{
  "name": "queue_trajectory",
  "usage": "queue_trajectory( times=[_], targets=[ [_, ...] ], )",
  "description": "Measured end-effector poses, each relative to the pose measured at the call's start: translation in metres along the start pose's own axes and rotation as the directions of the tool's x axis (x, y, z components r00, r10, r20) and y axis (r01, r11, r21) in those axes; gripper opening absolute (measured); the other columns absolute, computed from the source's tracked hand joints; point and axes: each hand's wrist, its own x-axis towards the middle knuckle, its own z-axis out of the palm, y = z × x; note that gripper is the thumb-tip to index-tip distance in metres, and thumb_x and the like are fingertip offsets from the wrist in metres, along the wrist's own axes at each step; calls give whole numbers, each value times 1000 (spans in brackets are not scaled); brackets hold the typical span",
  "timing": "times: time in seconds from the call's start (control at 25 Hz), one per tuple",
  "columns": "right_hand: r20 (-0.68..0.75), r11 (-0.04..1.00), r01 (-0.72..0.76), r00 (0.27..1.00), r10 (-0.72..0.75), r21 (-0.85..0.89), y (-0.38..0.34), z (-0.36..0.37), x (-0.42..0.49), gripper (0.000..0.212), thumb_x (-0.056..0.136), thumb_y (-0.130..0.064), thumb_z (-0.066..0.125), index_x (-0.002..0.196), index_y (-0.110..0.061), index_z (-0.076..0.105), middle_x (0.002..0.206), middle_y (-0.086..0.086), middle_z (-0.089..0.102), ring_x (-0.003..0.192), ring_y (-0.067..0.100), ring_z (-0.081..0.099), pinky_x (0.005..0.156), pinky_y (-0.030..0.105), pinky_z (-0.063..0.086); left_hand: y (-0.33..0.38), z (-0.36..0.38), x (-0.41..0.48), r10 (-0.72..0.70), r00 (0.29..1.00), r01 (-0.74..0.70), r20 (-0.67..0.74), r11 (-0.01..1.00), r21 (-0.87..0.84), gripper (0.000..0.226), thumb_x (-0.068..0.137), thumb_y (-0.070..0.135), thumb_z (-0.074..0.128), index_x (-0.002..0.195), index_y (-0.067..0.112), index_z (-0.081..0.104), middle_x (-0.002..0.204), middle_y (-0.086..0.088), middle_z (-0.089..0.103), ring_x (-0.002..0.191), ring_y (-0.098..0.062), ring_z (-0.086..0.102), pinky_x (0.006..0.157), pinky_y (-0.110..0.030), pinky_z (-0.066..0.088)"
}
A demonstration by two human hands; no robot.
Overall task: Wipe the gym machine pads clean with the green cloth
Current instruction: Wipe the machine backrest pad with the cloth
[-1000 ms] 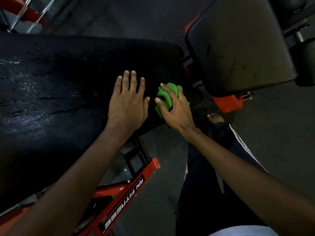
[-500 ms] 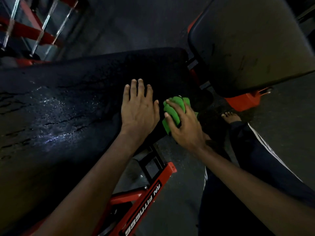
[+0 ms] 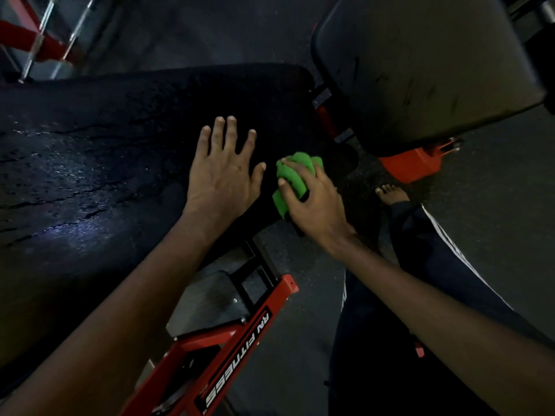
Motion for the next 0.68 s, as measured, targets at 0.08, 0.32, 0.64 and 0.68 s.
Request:
queue_trajectory(
  times=[0.08,0.32,0.64,0.68],
  targets=[
    [-21,1000,17,1000,-17,-12,7,0,-2,43,99,-52,49,140,-41,52,141,-5,51,130,16,51,98,33,49,0,-1,0,1,1000,-1,-10,1000,1,66,103,53,19,159,17,18,164,-21,13,153,-36,9,124,-49,7],
    [-79,917,-376,926,368,-136,56,-17,114,44,95,-53,48,127,-27,62,122,10,65,114,35,61,84,37,45,0,-3,-1,5,1000,-5,-6,1000,-1,66,104,53,16,159,16,17,164,-21,12,153,-36,8,124,-49,7],
    [-109,984,-167,981,159,-65,22,-6,39,35,98,-46,52,131,-36,60,130,-1,58,117,20,58,88,32,45,2,-2,0,-4,1000,3,-17,1000,-7,66,104,53,17,159,16,18,164,-22,14,152,-37,10,124,-50,9],
    [-132,979,-185,976,172,-89,26,-7,50,35,97,-46,52,129,-34,62,127,0,59,115,22,59,88,34,46,3,-3,0,-5,1000,5,-16,1000,-4,66,104,53,17,159,17,18,164,-22,14,152,-37,10,125,-50,9]
  ],
)
